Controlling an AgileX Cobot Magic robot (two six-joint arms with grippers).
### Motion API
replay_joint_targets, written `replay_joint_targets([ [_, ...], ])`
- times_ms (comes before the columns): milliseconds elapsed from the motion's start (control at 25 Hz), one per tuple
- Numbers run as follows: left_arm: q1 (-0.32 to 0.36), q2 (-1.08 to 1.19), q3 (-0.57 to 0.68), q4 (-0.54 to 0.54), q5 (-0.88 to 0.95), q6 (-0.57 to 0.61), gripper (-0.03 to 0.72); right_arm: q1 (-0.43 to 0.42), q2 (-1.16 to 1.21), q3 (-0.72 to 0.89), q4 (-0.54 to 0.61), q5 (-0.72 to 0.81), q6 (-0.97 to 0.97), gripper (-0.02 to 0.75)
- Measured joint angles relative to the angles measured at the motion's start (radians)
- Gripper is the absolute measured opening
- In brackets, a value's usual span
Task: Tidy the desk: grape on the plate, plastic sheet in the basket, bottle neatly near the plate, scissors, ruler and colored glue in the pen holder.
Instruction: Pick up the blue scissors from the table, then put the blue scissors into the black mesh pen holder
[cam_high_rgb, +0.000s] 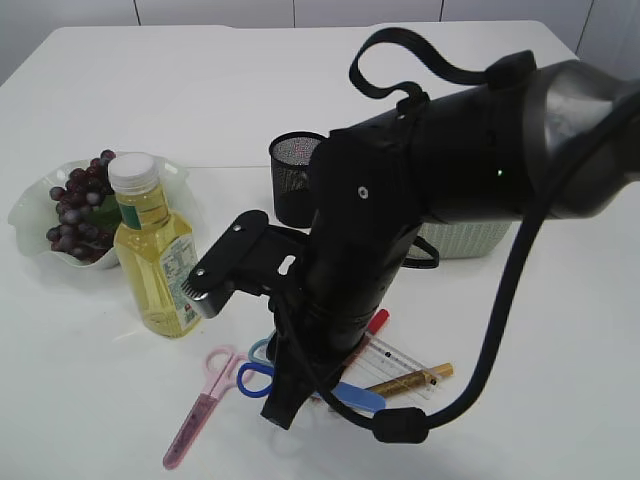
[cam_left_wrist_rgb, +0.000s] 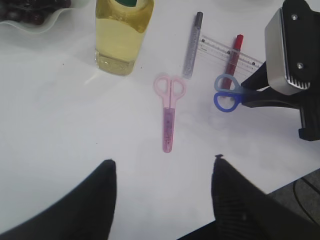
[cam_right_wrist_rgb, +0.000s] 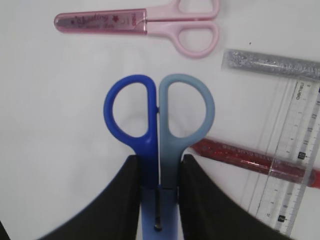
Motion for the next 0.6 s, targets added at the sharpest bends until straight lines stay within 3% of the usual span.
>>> replay_joint_targets([
  [240,0.0,0.0,0.0,-0.004,0.0,0.0,0.442,-0.02,0.0,-0.04,0.004,0.0,0.0,0.17],
  [600,0.0,0.0,0.0,-0.004,0.0,0.0,0.442,-0.171,0.0,-0.1,0.089,-0.017,-0.011,0.169],
])
